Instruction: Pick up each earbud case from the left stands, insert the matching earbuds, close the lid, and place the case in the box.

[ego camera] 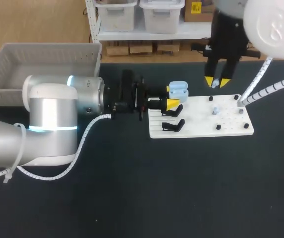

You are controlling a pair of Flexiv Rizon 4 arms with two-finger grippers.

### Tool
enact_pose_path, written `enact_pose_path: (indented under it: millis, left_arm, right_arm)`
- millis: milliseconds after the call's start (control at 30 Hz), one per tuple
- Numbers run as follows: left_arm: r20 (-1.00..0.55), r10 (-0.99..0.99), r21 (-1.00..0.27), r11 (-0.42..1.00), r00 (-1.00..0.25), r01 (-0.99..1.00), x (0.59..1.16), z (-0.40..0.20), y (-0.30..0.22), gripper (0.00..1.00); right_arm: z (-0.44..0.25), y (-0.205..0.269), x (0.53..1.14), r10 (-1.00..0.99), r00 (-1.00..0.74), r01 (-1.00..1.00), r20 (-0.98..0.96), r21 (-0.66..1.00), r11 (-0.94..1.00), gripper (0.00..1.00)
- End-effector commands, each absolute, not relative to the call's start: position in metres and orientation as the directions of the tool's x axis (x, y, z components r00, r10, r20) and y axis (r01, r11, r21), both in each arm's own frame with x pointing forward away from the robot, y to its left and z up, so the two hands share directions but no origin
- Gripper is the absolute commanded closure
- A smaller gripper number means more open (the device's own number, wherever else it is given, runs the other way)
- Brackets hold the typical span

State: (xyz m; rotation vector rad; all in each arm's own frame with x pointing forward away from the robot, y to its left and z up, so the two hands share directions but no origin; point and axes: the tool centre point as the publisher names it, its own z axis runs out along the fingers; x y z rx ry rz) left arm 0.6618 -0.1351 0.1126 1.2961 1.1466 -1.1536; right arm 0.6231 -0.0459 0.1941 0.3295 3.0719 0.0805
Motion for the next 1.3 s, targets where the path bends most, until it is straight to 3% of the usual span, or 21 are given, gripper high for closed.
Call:
enact_pose_path:
  millis: [33,467,1300]
  left_arm:
    - [-0.995,0.023,0.093,-0.03,0.094,0.995,0.661,0.111,-0.135,1.0]
    - [-0.995,0.023,0.093,-0.03,0.094,0.995,0.661,0.111,-0.135,1.0]
    - [-0.995,0.023,0.093,-0.03,0.094,0.995,0.661,0.111,-0.135,1.0]
  right_arm:
    - [0.193,-0.035,0.628,0.306,-0.952,0.306,-0.024,0.024,0.952,1.0]
    - [0.189,-0.011,0.632,0.449,-0.894,0.448,0.014,0.084,0.89,1.0]
    - [0.178,0.024,0.64,0.421,-0.905,0.413,0.066,-0.112,0.904,1.0]
